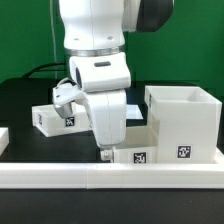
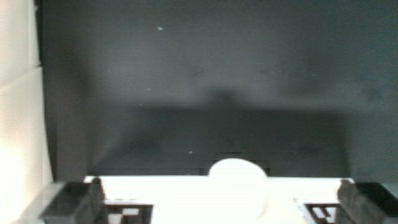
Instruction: Assemble drawer
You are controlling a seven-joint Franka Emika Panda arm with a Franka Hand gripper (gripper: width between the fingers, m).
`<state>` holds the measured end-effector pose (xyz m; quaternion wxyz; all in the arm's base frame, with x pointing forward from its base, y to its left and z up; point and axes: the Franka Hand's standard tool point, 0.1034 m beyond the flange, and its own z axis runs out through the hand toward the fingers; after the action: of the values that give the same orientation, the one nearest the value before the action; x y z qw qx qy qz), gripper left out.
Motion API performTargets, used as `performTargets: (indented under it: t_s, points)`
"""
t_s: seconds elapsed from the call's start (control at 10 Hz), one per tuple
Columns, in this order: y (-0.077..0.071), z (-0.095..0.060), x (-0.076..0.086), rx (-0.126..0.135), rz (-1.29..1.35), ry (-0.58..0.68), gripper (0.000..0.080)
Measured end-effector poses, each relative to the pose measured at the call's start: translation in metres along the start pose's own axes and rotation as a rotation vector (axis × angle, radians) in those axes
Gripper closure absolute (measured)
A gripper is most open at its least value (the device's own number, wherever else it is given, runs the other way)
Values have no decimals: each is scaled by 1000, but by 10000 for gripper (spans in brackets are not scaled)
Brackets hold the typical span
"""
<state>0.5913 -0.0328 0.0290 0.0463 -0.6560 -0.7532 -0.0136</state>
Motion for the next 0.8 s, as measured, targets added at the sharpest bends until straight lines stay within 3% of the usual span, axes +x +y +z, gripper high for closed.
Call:
performTargets:
  t_s: [0.8]
  points:
    - [-13, 10, -2, 20, 17, 3, 150]
